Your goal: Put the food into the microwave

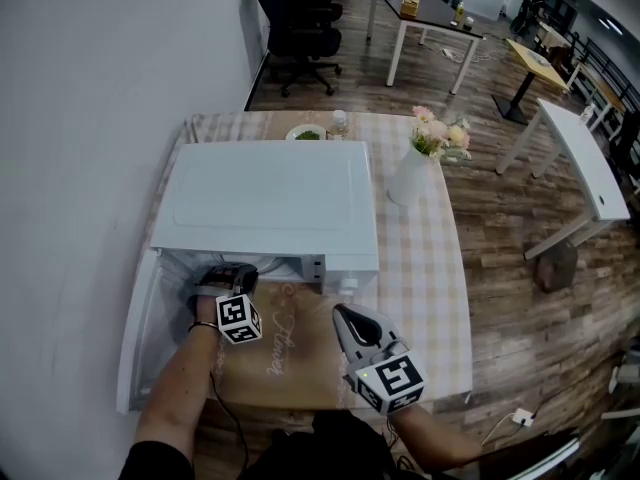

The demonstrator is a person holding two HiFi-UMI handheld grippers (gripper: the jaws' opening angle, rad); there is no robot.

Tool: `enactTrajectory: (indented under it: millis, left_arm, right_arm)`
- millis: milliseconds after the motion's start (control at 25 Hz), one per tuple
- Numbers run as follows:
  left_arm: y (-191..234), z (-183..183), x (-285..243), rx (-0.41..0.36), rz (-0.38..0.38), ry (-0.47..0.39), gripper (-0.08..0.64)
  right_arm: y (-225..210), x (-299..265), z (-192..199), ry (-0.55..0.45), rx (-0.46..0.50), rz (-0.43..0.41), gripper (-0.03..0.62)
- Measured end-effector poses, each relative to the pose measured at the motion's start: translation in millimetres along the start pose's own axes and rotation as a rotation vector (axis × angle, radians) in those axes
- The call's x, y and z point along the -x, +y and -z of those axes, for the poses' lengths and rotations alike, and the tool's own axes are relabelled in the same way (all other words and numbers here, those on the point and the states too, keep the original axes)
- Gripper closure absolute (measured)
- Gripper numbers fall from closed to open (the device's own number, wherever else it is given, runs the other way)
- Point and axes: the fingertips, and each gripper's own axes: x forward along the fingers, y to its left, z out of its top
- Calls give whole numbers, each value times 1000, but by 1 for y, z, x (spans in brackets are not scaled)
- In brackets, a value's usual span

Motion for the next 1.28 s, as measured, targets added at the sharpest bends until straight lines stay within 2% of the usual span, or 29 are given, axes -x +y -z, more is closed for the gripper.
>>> enactTrajectory:
  millis: [240, 440, 560, 760, 880, 1280]
  left_arm:
    - [7, 5, -12, -7, 9, 27, 525]
    - [11, 5, -16, -5, 53, 33, 520]
    - [14, 3, -11, 6, 45, 11, 461]
    - [11, -3, -3, 25, 34, -10, 439]
    - [8, -4, 9, 93, 27, -25, 439]
    - [-6, -30, 112, 273, -69, -210, 445]
  right_arm:
    - [-4, 5, 4, 8, -4, 9, 583]
    - [-5, 11, 8, 16, -6, 20, 583]
    - [-2, 14, 8, 17, -6, 24, 583]
    - [5, 18, 7, 12, -4, 20, 583]
    - [13, 20, 3, 4, 1, 16, 583]
    - [52, 33, -21, -43, 19, 21, 583]
